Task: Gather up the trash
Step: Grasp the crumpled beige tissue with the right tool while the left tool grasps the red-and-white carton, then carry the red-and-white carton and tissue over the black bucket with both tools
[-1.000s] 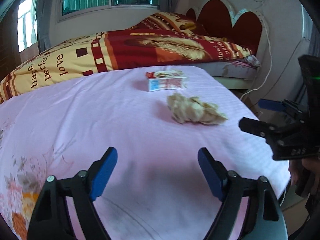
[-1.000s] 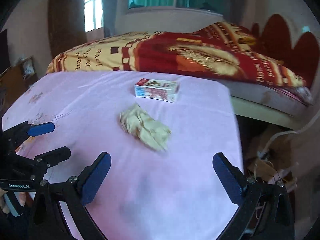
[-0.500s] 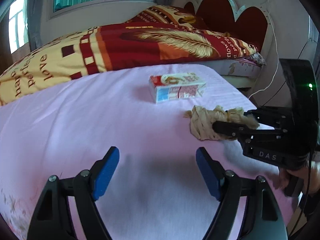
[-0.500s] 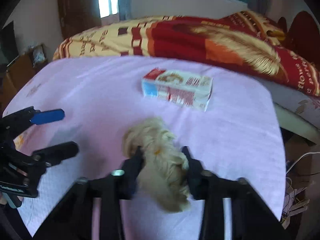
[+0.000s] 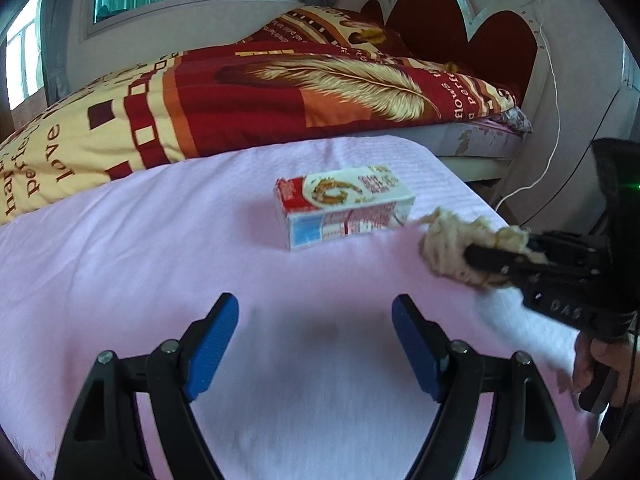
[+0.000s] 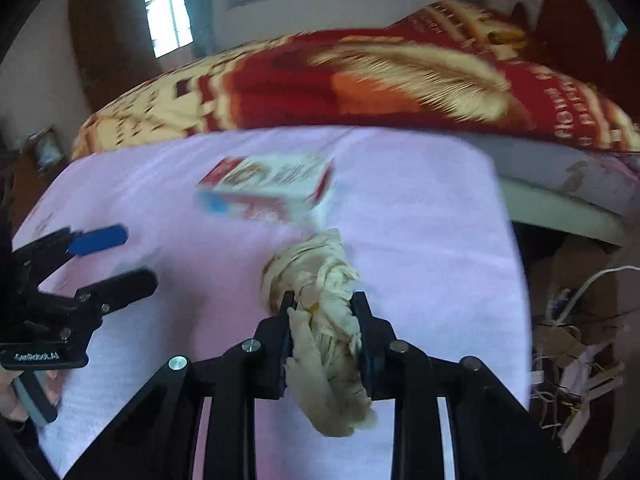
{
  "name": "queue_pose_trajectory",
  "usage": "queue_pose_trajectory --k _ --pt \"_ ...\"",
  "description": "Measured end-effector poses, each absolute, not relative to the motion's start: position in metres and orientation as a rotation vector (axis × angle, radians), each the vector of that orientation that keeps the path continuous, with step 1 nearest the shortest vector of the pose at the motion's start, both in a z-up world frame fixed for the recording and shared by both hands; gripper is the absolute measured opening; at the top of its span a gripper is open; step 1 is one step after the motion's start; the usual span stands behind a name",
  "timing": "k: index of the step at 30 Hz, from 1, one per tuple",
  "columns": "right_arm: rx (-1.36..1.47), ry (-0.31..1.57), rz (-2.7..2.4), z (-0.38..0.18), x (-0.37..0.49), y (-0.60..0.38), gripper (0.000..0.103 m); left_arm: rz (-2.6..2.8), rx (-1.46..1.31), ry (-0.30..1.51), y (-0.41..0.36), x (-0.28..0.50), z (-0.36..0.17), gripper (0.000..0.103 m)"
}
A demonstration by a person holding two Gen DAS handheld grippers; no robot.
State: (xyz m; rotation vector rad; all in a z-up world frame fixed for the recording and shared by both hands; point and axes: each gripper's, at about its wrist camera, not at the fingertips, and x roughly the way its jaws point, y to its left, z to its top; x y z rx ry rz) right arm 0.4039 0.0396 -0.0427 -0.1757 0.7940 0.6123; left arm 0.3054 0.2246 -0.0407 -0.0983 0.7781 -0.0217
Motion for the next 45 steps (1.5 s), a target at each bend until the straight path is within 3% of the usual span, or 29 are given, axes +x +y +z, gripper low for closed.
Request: queue_pose_trajectory --k 9,12,16,23,32,33,35,45 --pt "-0.142 0.792 0.513 -0.033 0.427 0.005 0.029 -0.106 -0.101 0.779 0.214 0.368 -0.041 0.079" --pt "-0.127 0.792 0.492 -0.035 0.429 -0.010 0.029 -0.278 -0.193 0.760 0.208 0.359 -0.038 0.074" --pt "-0.101 0.802 0.482 -0.040 0.430 -0.017 0.029 -0.136 0.052 0.729 0.192 0.355 -0.031 0.074" --pt "-0.081 0.810 0.486 -0.045 0.430 -0.016 0.029 -0.262 0.089 0.797 0.193 0.395 -0.038 0.079" --pt "-0.066 0.811 0.480 -0.046 0.429 -0.016 0.029 -0.277 0.119 0.804 0.161 0.373 -0.043 0.079" --pt "-0.068 0.818 0.479 -0.048 0.429 -0.013 0.029 -0.269 0.108 0.821 0.159 0.378 -0.046 0.076" --pt "-0.068 0.827 0.474 -0.048 0.430 -0.011 0.029 -0.257 0.072 0.857 0.160 0.384 -0.052 0.052" --pt "-0.079 0.812 0.483 -0.039 0.412 -0.006 0.024 -0.162 0.025 0.795 0.169 0.335 -0.038 0.051"
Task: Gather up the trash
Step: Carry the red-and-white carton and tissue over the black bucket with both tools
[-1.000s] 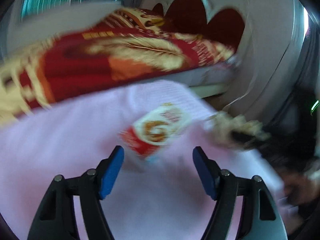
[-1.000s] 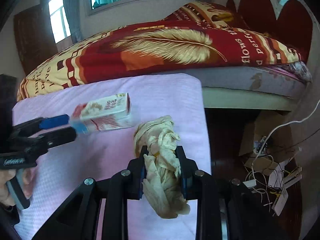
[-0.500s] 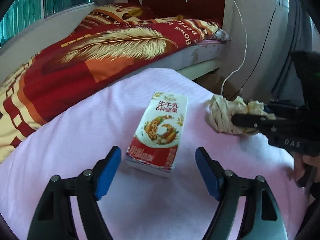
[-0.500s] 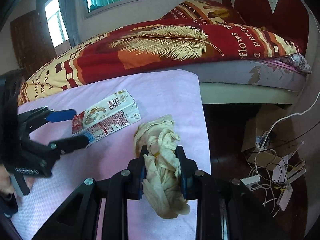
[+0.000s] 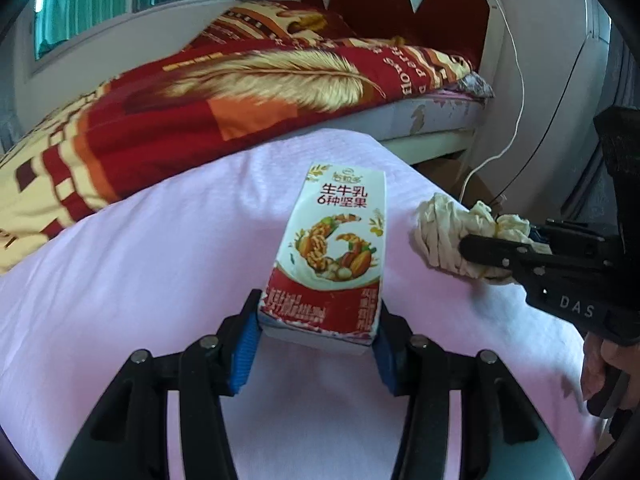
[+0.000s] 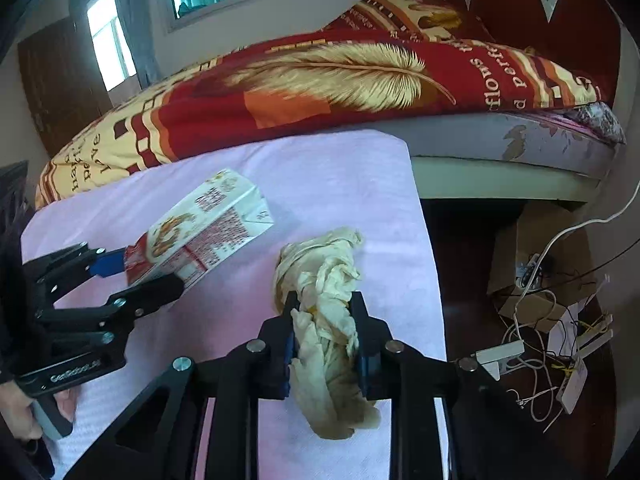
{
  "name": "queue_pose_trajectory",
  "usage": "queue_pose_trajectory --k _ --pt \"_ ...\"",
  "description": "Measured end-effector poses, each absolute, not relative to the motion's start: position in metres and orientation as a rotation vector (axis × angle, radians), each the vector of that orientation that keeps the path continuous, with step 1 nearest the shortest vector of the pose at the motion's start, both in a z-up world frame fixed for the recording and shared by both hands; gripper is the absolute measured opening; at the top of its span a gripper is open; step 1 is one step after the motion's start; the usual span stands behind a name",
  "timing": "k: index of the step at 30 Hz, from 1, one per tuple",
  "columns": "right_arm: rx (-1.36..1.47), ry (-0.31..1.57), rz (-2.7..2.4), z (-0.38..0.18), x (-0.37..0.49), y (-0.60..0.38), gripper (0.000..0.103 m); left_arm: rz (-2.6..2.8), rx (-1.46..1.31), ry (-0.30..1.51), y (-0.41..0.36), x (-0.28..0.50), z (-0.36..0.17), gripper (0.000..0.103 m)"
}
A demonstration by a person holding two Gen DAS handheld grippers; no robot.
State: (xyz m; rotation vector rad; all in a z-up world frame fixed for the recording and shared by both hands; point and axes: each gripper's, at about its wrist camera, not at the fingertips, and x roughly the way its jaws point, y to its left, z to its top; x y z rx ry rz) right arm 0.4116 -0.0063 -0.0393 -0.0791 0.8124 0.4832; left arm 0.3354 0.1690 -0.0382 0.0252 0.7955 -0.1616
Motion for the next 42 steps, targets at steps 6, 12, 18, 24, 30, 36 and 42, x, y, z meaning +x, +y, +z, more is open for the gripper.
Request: queue_pose_trajectory --k 6,12,18,24,30,36,42 --pt "-0.099 0.765 0.490 -0.020 0.382 0.001 0.024 -0.126 0.033 0.775 0.171 0.307 -0.022 0.051" --pt "-0.110 0.719 0.506 0.002 0.344 -0.001 0.024 -0.108 0.029 0.749 0.171 0.270 -0.009 0.051" --pt "-0.106 0.672 0.521 0.021 0.293 -0.016 0.024 -0.102 0.025 0.719 0.166 0.226 0.001 0.051" --pt "-0.087 0.632 0.513 0.035 0.241 -0.042 0.024 -0.107 0.033 0.686 0.151 0.181 0.012 0.051" --pt "-0.066 0.598 0.490 0.046 0.193 -0.074 0.024 -0.136 0.019 0.650 0.129 0.144 0.023 0.051" --pt "-0.046 0.561 0.473 0.056 0.154 -0.106 0.024 -0.185 0.033 0.627 0.101 0.121 0.028 0.051" --pt "-0.045 0.545 0.418 0.058 0.131 -0.151 0.024 -0.264 0.062 0.623 0.059 0.108 0.027 0.051"
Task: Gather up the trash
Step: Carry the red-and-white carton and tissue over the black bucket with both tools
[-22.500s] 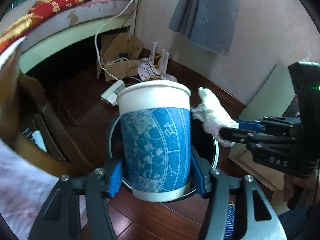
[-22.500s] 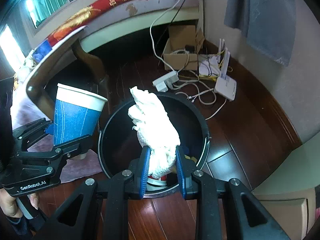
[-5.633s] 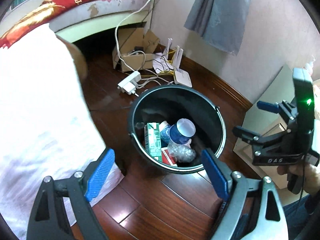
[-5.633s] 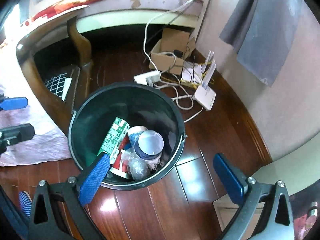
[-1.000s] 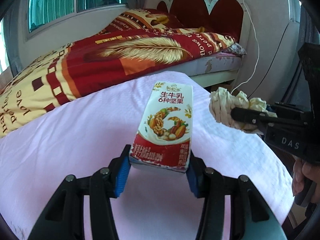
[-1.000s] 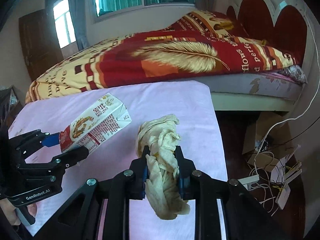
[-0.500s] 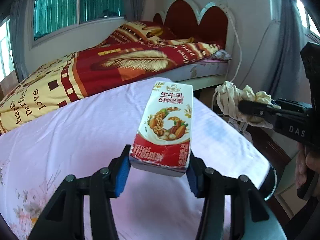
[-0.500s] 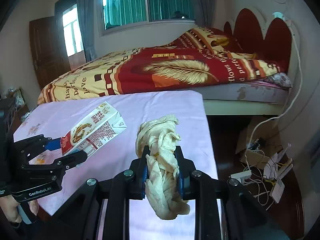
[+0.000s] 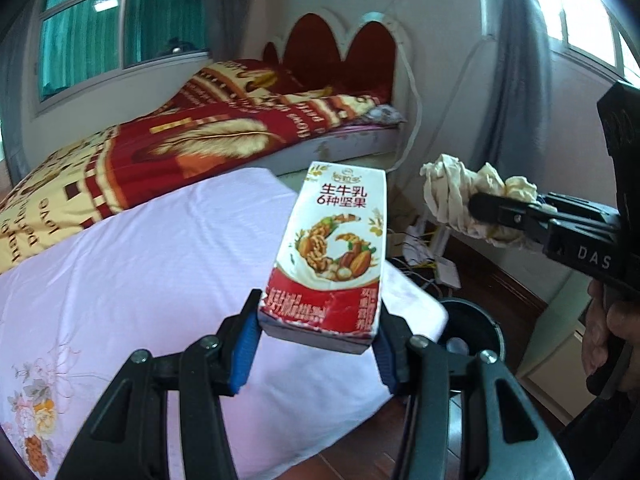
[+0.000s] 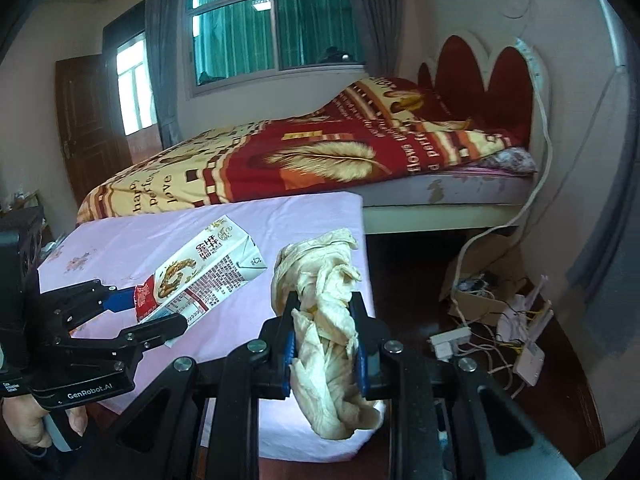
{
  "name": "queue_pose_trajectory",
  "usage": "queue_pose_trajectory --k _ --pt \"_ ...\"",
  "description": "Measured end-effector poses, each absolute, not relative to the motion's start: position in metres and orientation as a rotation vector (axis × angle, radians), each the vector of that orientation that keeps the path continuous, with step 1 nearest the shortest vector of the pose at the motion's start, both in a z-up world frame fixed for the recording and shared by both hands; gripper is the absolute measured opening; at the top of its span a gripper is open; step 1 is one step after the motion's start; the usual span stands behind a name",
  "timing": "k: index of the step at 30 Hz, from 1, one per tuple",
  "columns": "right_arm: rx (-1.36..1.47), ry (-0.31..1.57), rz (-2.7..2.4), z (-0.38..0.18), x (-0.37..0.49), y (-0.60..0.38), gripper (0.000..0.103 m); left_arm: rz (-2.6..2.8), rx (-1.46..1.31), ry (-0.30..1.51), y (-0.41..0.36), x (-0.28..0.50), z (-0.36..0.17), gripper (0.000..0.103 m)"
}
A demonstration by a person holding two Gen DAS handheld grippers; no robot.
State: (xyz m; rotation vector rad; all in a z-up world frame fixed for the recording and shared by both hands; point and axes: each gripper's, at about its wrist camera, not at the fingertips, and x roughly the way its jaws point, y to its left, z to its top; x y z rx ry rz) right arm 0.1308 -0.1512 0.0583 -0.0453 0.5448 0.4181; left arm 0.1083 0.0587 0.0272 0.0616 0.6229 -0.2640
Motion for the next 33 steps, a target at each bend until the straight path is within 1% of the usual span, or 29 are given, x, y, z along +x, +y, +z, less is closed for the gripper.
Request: queue_pose_trajectory --k 9,14,26,33 --pt "-0.045 0.553 0.313 0.049 0.114 -0.229 0.024 -0.362 0.097 0.649 -0.003 0.106 0.012 0.051" --pt "0.010 0.563 0.264 0.033 0.110 -0.268 0.024 -0.399 0.110 0.673 -0.030 0.105 0.001 0.051" --pt "0.051 0.616 0.172 -0.001 0.102 -0.318 0.024 -0.504 0.147 0.734 -0.087 0.096 -0.025 0.051" --pt "0.062 0.668 0.121 -0.030 0.090 -0.347 0.025 -0.549 0.163 0.785 -0.114 0.097 -0.046 0.051"
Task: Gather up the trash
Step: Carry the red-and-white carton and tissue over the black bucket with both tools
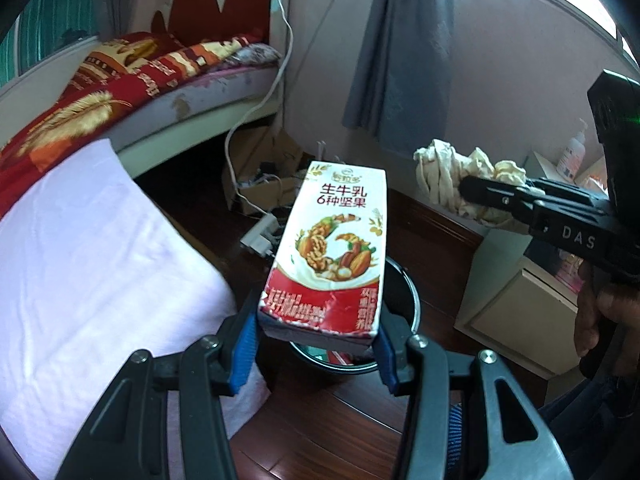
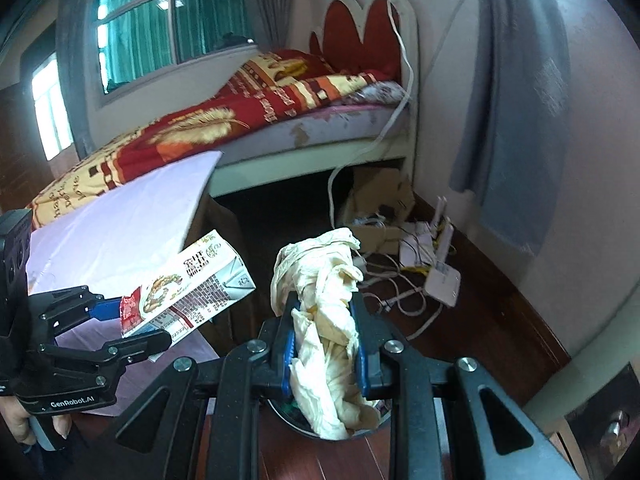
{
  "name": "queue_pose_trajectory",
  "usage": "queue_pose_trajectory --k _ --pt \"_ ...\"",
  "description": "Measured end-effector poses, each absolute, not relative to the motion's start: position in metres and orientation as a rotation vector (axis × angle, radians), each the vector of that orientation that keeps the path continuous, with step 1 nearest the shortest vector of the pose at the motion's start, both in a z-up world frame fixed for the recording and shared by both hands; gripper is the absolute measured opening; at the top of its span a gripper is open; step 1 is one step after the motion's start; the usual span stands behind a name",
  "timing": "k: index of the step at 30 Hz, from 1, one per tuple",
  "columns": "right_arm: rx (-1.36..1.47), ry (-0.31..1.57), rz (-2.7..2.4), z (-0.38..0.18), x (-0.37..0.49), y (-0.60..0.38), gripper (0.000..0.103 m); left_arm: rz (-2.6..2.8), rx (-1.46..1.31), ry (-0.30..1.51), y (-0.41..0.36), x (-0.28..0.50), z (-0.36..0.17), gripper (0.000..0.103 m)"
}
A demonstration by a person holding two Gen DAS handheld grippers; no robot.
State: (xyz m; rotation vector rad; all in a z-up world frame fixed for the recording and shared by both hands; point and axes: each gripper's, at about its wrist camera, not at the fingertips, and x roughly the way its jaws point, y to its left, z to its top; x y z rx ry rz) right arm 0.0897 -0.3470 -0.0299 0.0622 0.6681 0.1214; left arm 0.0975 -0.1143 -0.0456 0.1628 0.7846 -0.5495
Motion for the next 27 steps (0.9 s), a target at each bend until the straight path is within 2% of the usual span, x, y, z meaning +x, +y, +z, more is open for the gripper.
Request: queue_pose_trajectory --k 27 --pt "0.023 0.927 0.192 -0.164 0.151 -0.366 0.025 -0.496 0.127 0.968 -0.154 0.142 -0.136 0.051"
